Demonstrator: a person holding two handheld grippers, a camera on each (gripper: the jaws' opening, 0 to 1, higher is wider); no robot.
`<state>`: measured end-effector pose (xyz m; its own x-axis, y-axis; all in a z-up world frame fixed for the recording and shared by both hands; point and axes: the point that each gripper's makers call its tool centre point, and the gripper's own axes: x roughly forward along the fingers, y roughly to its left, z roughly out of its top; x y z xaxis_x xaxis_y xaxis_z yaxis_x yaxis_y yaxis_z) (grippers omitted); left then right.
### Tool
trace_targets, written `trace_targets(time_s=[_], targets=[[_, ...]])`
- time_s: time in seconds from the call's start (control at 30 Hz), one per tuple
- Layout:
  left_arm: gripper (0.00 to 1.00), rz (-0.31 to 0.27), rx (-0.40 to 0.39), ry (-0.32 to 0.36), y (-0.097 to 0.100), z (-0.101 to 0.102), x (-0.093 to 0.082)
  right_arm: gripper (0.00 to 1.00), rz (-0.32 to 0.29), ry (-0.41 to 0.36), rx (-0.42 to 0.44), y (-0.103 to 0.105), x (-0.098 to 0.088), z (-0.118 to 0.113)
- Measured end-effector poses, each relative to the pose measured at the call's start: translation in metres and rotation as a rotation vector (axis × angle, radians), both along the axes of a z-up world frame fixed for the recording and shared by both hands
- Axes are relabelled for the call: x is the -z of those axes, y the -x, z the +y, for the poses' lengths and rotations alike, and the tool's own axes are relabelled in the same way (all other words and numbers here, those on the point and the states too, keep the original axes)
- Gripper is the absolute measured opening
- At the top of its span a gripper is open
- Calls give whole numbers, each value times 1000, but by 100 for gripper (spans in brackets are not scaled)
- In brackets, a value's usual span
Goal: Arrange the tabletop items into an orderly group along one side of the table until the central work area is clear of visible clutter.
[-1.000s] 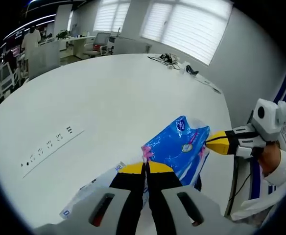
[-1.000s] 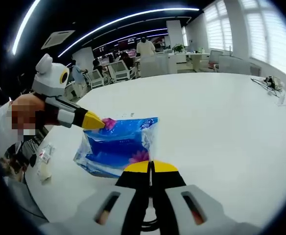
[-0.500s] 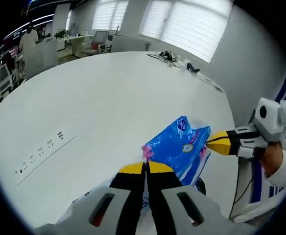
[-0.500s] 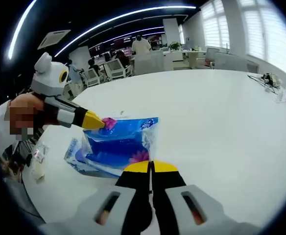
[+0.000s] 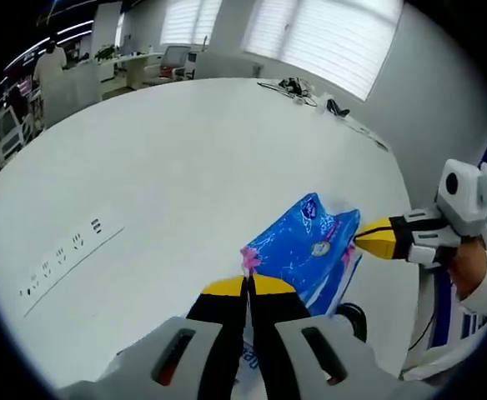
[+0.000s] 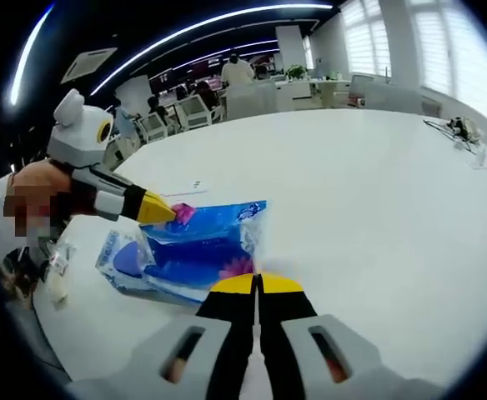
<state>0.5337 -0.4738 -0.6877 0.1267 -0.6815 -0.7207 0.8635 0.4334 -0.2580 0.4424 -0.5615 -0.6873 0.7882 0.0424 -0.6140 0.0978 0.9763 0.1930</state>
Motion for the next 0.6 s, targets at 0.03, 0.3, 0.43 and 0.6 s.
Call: trace_targets(time_s=[0.03, 0.3, 0.43, 0.6], targets=[[0, 3, 0, -3, 0, -1, 3, 0, 3, -4, 0, 0, 2, -1], [0, -7, 2, -54, -3, -4, 22, 0, 14, -36, 11, -4, 20, -5], [0, -12, 2, -81, -5, -4, 31, 0, 18, -47, 11, -7, 27, -6], [0, -24, 12, -120, -7, -3, 41, 0, 22, -65, 6, -11, 36, -5]])
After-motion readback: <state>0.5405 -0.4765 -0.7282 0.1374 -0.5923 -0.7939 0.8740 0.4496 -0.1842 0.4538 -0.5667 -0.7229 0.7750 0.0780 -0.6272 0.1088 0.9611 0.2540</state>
